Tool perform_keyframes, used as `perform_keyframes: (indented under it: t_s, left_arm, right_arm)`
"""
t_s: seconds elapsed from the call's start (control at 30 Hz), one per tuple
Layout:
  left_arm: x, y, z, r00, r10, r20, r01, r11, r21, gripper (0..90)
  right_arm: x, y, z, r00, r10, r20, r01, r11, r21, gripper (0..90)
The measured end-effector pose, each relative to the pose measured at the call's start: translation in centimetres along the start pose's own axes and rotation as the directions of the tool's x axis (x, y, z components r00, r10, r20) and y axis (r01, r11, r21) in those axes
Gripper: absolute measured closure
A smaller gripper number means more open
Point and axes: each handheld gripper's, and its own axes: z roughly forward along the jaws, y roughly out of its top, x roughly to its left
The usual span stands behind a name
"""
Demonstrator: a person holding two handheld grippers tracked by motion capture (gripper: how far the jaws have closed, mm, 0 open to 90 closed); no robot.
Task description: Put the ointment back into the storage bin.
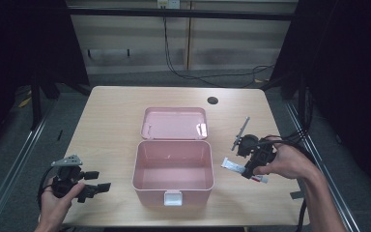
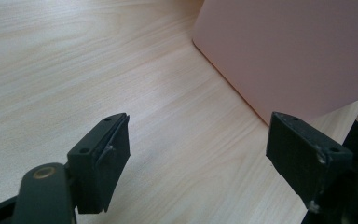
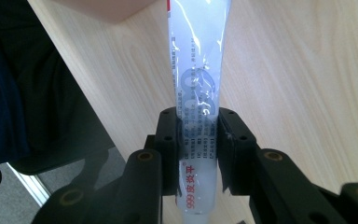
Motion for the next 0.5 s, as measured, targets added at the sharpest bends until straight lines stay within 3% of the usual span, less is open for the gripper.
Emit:
perform_keyframes:
  t_s: [0.5]
  left_arm:
    - [0.0,0.0,0.0,1.0000,0.001,0.001,-0.001,1.0000,0.000,21.3]
  right_arm:
    - [0.7,1.1,-1.7,0.9977,-0.068,0.003,0.068,0.998,0.011,71.5]
